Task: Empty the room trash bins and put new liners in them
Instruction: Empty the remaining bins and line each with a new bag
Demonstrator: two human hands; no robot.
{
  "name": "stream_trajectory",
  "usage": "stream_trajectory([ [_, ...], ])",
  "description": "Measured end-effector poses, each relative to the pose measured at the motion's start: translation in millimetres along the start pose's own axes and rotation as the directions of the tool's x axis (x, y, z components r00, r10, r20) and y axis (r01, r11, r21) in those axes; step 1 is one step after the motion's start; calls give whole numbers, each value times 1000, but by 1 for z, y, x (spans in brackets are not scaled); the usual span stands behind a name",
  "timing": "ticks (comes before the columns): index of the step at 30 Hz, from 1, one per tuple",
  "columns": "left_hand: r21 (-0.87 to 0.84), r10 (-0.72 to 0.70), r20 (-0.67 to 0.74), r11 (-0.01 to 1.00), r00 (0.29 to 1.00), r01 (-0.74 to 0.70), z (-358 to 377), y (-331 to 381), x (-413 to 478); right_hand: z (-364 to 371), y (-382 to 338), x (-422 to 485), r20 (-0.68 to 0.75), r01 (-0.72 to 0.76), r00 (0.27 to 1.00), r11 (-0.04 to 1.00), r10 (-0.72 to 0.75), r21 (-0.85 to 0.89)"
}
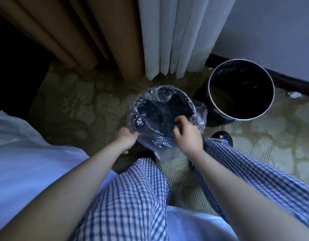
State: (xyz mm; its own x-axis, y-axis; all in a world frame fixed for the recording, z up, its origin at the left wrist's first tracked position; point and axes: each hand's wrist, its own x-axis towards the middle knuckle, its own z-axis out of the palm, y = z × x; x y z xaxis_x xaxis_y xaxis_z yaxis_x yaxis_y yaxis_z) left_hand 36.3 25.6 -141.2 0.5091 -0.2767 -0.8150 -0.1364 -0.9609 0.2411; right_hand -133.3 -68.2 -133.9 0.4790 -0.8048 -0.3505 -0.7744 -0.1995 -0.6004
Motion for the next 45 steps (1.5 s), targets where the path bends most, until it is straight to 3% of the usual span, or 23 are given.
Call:
stream_trajectory([
  [3,-265,-49,129,961,990,82,1,-13,-4,3,11,-19,-29,-216,974,961,224,172],
  [5,-445,-70,158,885,985,134,-2,-17,0,3,20,-22,-33,-357,920,871,390,338],
  [7,-602,-108,197,771,974,207,-5,-21,5,3,30,-19,46,-487,837,704,545,517],
  [9,-677,-146,242,682,959,275,-5,-27,11,4,41,-11,213,-599,732,461,647,655],
  [12,-761,-183,325,531,928,371,-4,-34,18,1,45,2,422,-674,593,136,685,726],
  [16,-882,-192,322,295,927,368,-1,-32,29,7,54,19,432,-599,511,-53,743,799],
  [19,-879,-205,230,376,951,294,7,-27,37,12,62,25,432,-567,447,-125,783,814],
  [22,-836,-108,232,485,967,255,13,-20,41,22,74,29,496,-614,458,-140,738,776],
  [24,-774,-38,325,563,945,289,15,-15,42,25,75,32,514,-689,480,-57,711,722],
  [26,-679,-68,329,676,942,286,19,-15,44,22,69,34,418,-752,517,162,747,639],
  [27,-615,-118,295,736,948,282,20,-18,45,20,62,32,299,-751,531,277,793,599],
  [29,-523,-195,128,820,973,233,21,-23,47,12,48,26,-64,-686,579,529,813,499],
  [31,-496,-173,-220,868,960,42,14,-23,50,3,26,22,-316,-443,765,814,562,377],
  [32,-467,-103,-373,880,922,-90,7,-17,48,2,17,22,-329,-297,861,908,388,295],
  [34,-419,96,-465,852,880,-314,-2,3,43,10,4,30,-180,-50,980,985,80,163],
  [36,-465,227,-369,795,901,-390,-7,22,38,27,-7,46,20,53,998,994,-55,98],
  [38,-523,257,-224,783,940,-338,-5,34,46,51,-14,63,185,17,982,996,-32,84],
  [41,-591,154,-73,789,985,-167,3,39,64,91,-14,91,375,-229,913,961,158,152],
  [45,-664,52,40,748,998,-12,12,33,90,128,8,118,529,-418,796,899,294,129],
])
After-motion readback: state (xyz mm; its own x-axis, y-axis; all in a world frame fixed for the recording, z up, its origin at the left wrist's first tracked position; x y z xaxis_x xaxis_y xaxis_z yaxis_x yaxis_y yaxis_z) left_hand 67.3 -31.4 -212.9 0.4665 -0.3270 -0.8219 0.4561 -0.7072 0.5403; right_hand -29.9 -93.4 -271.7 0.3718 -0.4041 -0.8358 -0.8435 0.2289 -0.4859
